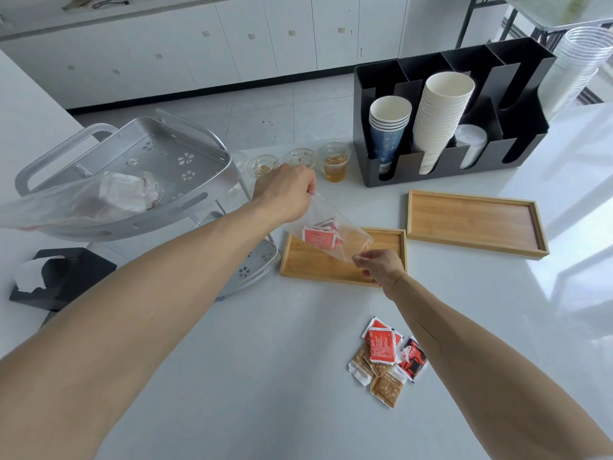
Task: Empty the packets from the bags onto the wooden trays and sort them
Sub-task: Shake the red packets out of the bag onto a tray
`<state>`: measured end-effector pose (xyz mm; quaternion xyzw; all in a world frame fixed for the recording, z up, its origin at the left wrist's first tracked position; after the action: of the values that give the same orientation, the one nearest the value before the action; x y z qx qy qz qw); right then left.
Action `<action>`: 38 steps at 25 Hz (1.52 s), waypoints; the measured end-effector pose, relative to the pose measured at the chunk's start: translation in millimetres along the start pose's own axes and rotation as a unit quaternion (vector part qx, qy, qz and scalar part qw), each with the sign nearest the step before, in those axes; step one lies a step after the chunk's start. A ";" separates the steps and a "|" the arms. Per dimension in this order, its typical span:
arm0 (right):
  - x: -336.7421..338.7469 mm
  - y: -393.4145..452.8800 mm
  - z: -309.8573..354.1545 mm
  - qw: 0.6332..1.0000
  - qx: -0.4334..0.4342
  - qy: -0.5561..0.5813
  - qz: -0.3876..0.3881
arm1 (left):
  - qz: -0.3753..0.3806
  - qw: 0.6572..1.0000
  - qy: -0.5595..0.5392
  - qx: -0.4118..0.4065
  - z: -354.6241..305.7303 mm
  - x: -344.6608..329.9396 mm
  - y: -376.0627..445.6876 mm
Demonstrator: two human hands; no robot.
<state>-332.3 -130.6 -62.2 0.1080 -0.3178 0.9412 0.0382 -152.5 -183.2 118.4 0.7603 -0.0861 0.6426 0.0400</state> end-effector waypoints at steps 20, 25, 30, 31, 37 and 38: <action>-9.0 -17.3 26.8 0.998 0.054 0.014 0.009 | -0.047 0.999 -0.003 -0.006 3.6 39.0 0.4; -6.9 -26.6 35.7 0.998 0.064 0.018 0.006 | -0.059 0.998 -0.009 -0.002 2.7 49.2 -1.9; -3.9 -31.7 39.1 0.997 0.069 0.027 -0.002 | -0.072 0.997 -0.014 -0.005 1.3 52.0 -6.8; -2.9 -33.5 40.5 0.997 0.073 0.029 -0.005 | -0.075 0.997 -0.015 -0.005 0.9 53.5 -7.5; 0.8 -43.4 48.8 0.996 0.082 0.022 -0.016 | -0.090 0.996 -0.017 -0.006 2.6 61.3 -11.3; 1.0 -46.0 50.5 0.996 0.081 0.025 -0.015 | -0.095 0.995 -0.017 -0.006 3.2 62.2 -12.1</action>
<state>-317.8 -124.6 4.2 0.0923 -0.2374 0.9656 0.0515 -137.3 -176.8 179.7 0.7758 -0.0183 0.6220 0.1041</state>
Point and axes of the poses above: each hand's wrist, its own y-axis towards the middle knuckle, its own x-axis out of the back of the hand, z = x × y, the point moved 1 cm from there along y, towards the middle knuckle, and after that the axes turned 2 degrees about -y, right-handed, at the moved point
